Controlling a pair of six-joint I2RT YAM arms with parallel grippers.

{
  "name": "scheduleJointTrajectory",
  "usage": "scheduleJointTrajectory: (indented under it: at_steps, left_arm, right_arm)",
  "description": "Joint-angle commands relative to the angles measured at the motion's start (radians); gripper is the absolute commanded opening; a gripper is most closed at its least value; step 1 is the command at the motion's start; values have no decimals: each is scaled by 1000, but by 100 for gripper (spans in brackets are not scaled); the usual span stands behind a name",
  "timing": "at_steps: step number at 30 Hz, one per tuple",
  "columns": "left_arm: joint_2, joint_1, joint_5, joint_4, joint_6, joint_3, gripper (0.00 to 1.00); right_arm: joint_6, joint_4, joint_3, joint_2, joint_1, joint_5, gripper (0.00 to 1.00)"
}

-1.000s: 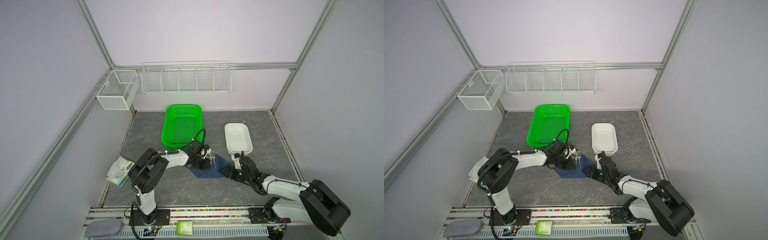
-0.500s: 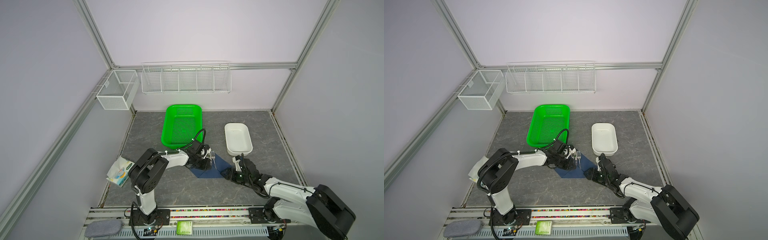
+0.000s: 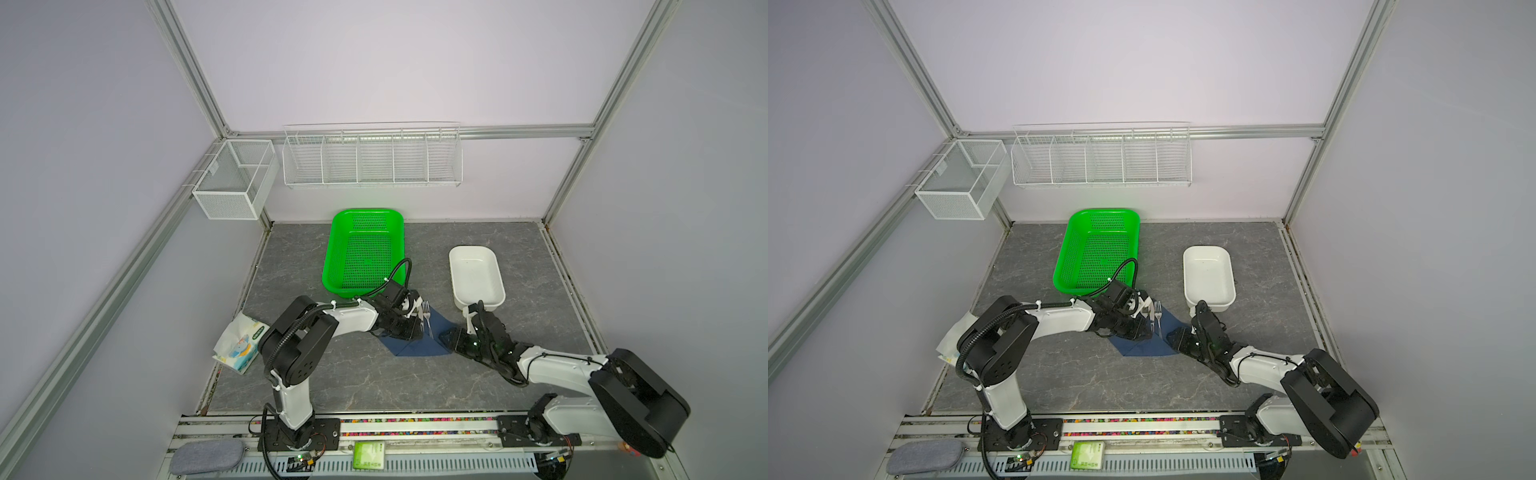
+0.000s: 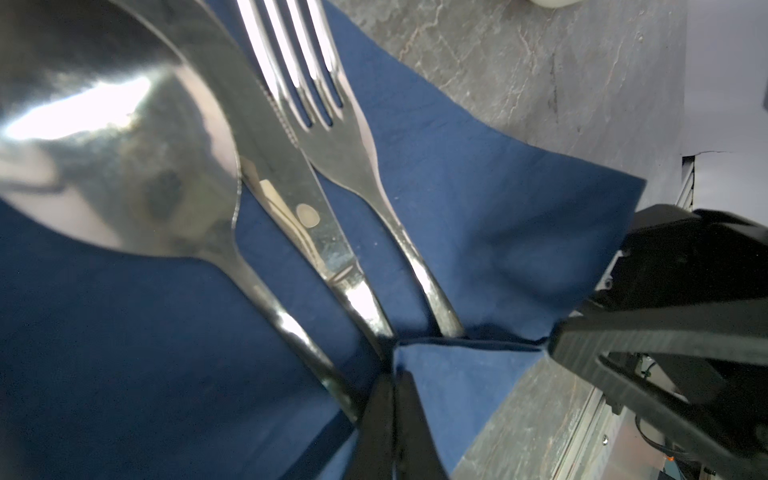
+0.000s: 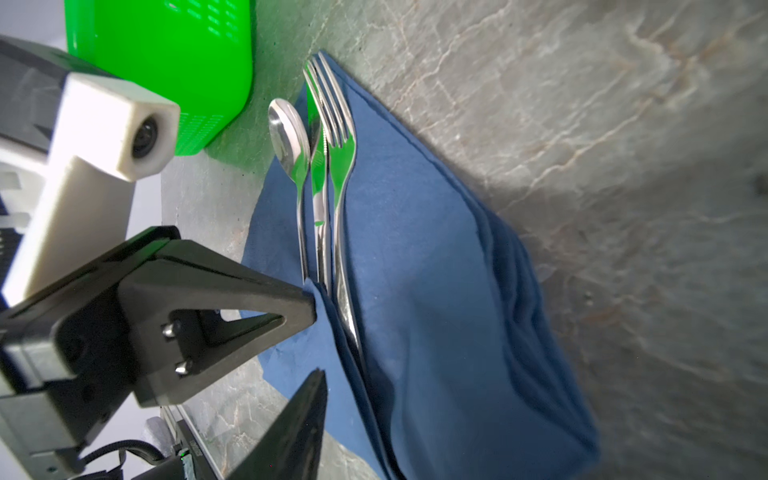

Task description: Place the utensils on the paper napkin and roll it up

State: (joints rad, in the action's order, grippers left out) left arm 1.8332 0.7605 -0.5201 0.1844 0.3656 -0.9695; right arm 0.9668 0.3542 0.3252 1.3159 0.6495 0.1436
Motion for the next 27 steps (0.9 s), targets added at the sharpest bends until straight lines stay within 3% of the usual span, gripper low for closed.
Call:
scheduleJointTrajectory:
  at_steps: [1, 6, 15, 27]
  left_arm:
    - [10, 5, 13, -7, -2, -26, 0]
    - [5, 5, 14, -14, 2, -22, 0]
    - [7, 5, 14, -24, 8, -18, 0]
    - [6, 5, 9, -34, 20, -13, 0]
  right_arm:
    - [-1, 105, -13, 22, -3, 31, 44]
    - [-13, 120, -13, 45, -1, 51, 44]
    - [-106, -15, 13, 31, 5, 80, 50]
    - [-192, -126, 100, 97, 24, 87, 45]
